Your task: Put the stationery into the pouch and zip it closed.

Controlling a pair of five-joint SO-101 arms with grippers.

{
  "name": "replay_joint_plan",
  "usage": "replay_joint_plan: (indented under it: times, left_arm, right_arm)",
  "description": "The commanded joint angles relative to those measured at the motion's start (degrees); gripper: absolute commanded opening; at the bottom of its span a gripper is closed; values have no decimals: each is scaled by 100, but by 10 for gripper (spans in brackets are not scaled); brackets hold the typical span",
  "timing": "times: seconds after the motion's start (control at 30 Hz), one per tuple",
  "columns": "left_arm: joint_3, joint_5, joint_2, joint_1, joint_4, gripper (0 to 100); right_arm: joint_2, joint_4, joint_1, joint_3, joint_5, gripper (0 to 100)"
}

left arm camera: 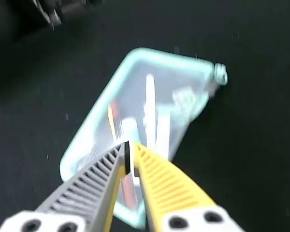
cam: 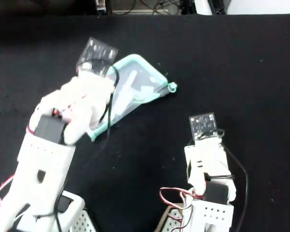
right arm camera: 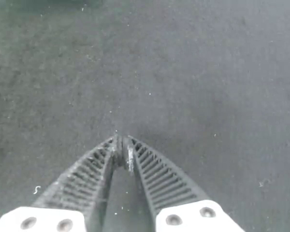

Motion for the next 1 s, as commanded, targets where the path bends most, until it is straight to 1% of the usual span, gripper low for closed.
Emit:
replay_joint_plan:
  times: [0.0,0.13,0.27,0.33,0.47,0.53,0.57,0.63,0.83,0.9,0.97]
  left_arm:
    - [1007,-62,-949,-48,176,37]
    - [2316,-70,-2127,-303,158,30]
    - [3240,-70,-3437,-875,-167,30]
    - [3662,-79,-4123,-1156,-202,30]
    - [4505,-624,-5433,-1648,-141,30]
    - [4927,-721,-6048,-1859,-141,30]
    - [5051,-703,-6163,-1912,-149,30]
    - [5209,-703,-5969,-1982,-149,30]
    - [5798,-695,-5987,-1956,-132,30]
    - [6088,-466,-6048,-1956,-132,30]
    - [6316,62,-6048,-1956,-132,30]
  right_arm:
    - [-277,18,62,4,-18,18]
    - [-277,18,62,4,-18,18]
    - [-277,0,62,4,-9,18]
    - [-286,18,53,4,-9,18]
    - [-286,26,79,4,-9,18]
    - [-286,26,88,4,-9,18]
    - [-277,35,88,4,-9,18]
    - [-295,158,97,4,-26,18]
    - [-321,1196,53,4,-62,18]
    - [-321,1363,53,4,-123,15]
    - [-321,1407,88,4,-484,15]
